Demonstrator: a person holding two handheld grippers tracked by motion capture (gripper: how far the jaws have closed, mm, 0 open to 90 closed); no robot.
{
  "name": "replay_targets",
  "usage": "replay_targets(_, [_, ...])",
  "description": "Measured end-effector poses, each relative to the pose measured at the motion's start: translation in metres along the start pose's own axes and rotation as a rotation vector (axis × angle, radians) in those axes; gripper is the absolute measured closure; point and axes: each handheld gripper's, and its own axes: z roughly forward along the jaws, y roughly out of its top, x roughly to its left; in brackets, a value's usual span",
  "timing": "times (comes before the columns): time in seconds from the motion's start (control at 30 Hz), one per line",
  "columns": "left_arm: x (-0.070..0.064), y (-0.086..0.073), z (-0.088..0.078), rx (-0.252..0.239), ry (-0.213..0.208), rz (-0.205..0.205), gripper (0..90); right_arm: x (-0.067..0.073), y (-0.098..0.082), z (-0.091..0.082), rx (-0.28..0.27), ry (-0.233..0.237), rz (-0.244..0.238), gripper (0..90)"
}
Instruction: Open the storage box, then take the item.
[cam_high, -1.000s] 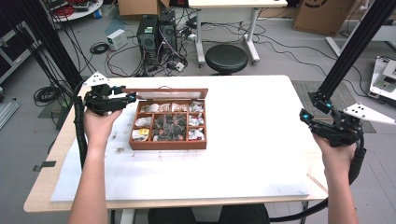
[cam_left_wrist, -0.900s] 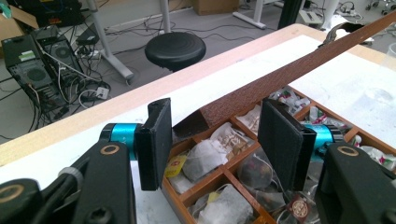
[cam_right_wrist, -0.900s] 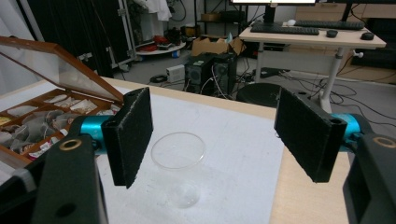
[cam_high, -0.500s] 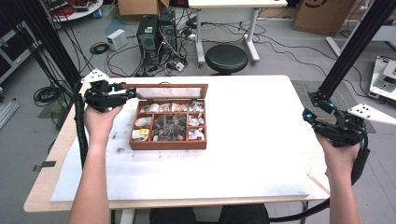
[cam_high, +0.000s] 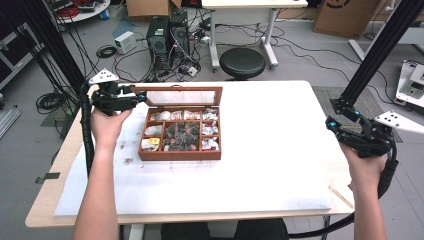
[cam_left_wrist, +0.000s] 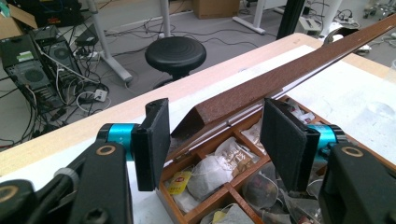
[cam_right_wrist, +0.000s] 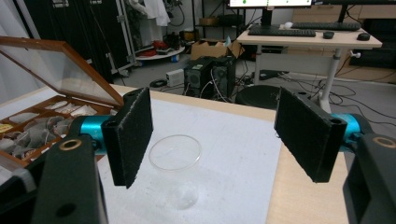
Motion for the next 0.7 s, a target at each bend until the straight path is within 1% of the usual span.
replay_targets(0.27, [-0.0009, 0.0007, 0.001, -0.005, 0.006, -0.007, 41.0, -0.0011, 0.0005, -0.0021, -0.004, -0.003, 0.004, 28.3])
replay_targets(0.33, [-0.0012, 0.0018, 0.0012, 0.002, 0.006, -0.006, 40.3, -0.0012, 0.0006, -0.0021, -0.005, -0.003, 0.005, 28.3])
replay_targets(0.4, [-0.0025, 0.0047, 0.001, 0.016, 0.011, 0.004, 39.8, -0.0008, 0.001, -0.0019, -0.007, -0.002, 0.0, 28.3])
replay_targets(0.5, [-0.0046, 0.0083, 0.0013, 0.016, 0.004, 0.011, 37.8, -0.0002, 0.0017, -0.0019, -0.01, -0.001, -0.004, 28.3])
replay_targets(0.53, [-0.0062, 0.0092, 0.0018, 0.017, 0.01, 0.014, 37.6, -0.0002, 0.0019, -0.0015, -0.009, 0.001, 0.0, 28.3])
replay_targets(0.67, [-0.0051, 0.0083, 0.0017, 0.017, 0.005, 0.007, 37.2, 0.0005, 0.0027, 0.0005, -0.012, 0.008, 0.007, 28.3])
replay_targets(0.7, [-0.0052, 0.0083, 0.0017, 0.017, 0.005, 0.006, 37.2, 0.0006, 0.0031, 0.0014, -0.014, 0.009, 0.002, 28.3])
